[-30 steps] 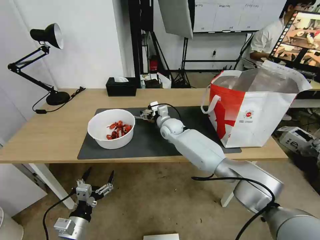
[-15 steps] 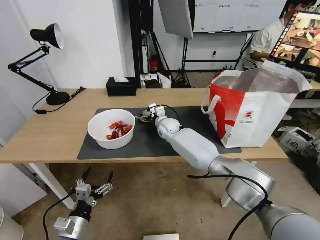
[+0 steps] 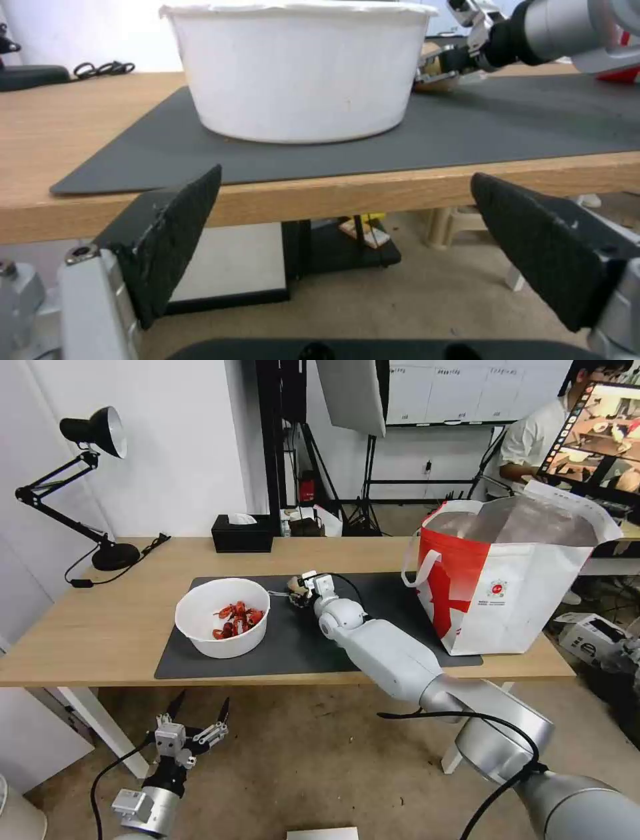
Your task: Pick up the trash from the table and place it into the takeout bag.
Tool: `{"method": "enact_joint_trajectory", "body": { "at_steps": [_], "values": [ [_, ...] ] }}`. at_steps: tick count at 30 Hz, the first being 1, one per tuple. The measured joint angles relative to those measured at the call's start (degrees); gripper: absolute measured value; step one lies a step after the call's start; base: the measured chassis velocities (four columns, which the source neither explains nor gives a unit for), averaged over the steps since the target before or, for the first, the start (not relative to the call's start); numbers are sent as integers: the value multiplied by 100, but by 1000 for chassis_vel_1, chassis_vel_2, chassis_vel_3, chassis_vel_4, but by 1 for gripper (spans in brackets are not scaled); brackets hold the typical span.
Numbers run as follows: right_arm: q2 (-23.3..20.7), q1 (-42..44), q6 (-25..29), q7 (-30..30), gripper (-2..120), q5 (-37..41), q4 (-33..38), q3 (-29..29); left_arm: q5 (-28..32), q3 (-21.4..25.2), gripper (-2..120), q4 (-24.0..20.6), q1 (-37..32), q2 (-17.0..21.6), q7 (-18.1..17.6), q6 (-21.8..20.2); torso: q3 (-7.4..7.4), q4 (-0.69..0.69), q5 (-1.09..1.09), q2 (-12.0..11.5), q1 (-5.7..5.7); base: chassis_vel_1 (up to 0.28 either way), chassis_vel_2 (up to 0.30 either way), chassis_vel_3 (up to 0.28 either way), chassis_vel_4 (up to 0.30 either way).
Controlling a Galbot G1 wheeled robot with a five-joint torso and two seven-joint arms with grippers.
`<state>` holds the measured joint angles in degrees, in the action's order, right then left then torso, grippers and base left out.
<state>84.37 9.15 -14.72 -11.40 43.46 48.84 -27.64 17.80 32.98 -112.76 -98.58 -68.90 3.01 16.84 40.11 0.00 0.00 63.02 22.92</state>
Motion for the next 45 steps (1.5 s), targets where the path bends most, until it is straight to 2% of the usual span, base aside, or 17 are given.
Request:
{"method": "enact_joint_trajectory", "body": {
  "at_steps": [4, 6, 7, 9, 10, 12, 13, 14, 19, 21, 23, 28, 31, 33, 35, 39, 45],
  "values": [
    [-143, 66, 126, -68, 37, 5, 285, 0, -2, -2, 100, -27, -33, 0, -1, -1, 0, 0, 0, 0, 0, 0, 0, 0, 0],
    [-335, 182, 336, -226, 27, -37, 707, 0, -5, -1, 100, -65, -76, -7, -2, -2, 0, 1, 0, 0, 0, 0, 0, 0, 0],
    [-335, 182, 336, -226, 27, -37, 707, 0, -5, -1, 100, -65, -76, -7, -2, -2, 0, 1, 0, 0, 0, 0, 0, 0, 0],
    [-624, 342, 607, -560, 18, -256, 1299, -1, -12, 11, 100, -103, -116, -14, -4, -2, 0, 0, 1, 0, 0, 0, 0, 0, 0],
    [-624, 342, 607, -560, 18, -256, 1299, -1, -12, 11, 100, -103, -116, -14, -4, -2, 0, 0, 1, 0, 0, 0, 0, 0, 0],
    [-1008, 560, 901, -1177, 11, -751, 2058, 59, -19, 29, 100, -134, -158, -21, -5, 0, 0, -1, 1, 0, 0, 0, 0, 0, 0],
    [-1008, 560, 901, -1177, 11, -751, 2058, 59, -19, 29, 100, -134, -158, -21, -5, 0, 0, -1, 1, 0, 0, 0, 0, 0, 0],
    [-1169, 640, 954, -1450, 9, -856, 2413, 97, -30, 30, 100, -147, -173, -25, -5, 4, 0, -2, 2, 0, 0, 0, 0, 0, 0],
    [-1811, 867, 932, -2281, 9, -775, 3741, 311, -80, 0, 100, -215, -199, -48, -8, 3, -1, -1, 1, 0, -1, 0, 0, 0, 0],
    [-1834, 873, 926, -2305, 9, -769, 3783, 326, -81, -1, 100, -218, -199, -50, -8, 1, -1, -1, 1, 0, -1, 0, 0, 0, 0],
    [-2151, 980, 857, -2554, 9, -680, 4379, 586, -84, 1, 100, -264, -185, -68, -11, -26, 0, -1, 1, 0, 0, 0, 0, 0, 0],
    [-2469, 1068, 789, -2699, 9, -667, 4878, 828, -114, 0, 100, -302, -196, -66, -14, -38, -1, -1, 2, 0, -1, 0, 0, 0, 0],
    [-3019, 1173, 579, -2875, 8, -586, 5482, 1150, -161, -11, 100, -351, -240, -63, -15, -39, -1, 0, 1, 0, -1, 0, 0, 0, 0],
    [-3163, 1198, 511, -2912, 8, -547, 5602, 1238, -167, -15, 100, -367, -246, -62, -15, -39, -1, 0, 2, 0, -1, 0, 0, 0, 0],
    [-3678, 1267, 367, -2894, 8, -397, 5905, 1571, -193, -59, 100, -456, -260, -48, -15, -39, -1, -2, 1, 0, -1, 0, 0, 0, 0],
    [-4035, 1274, 395, -2713, 8, -70, 6031, 1880, -253, -136, 100, -545, -239, -43, -14, -57, -1, -1, 1, 0, -1, 0, 0, 0, 0],
    [-4283, 1189, 429, -2732, 8, 547, 5961, 2173, -302, -222, 100, -557, -198, -32, -14, -73, 0, 0, 0, 0, 0, 0, 0, 0, 0]
  ]
}}
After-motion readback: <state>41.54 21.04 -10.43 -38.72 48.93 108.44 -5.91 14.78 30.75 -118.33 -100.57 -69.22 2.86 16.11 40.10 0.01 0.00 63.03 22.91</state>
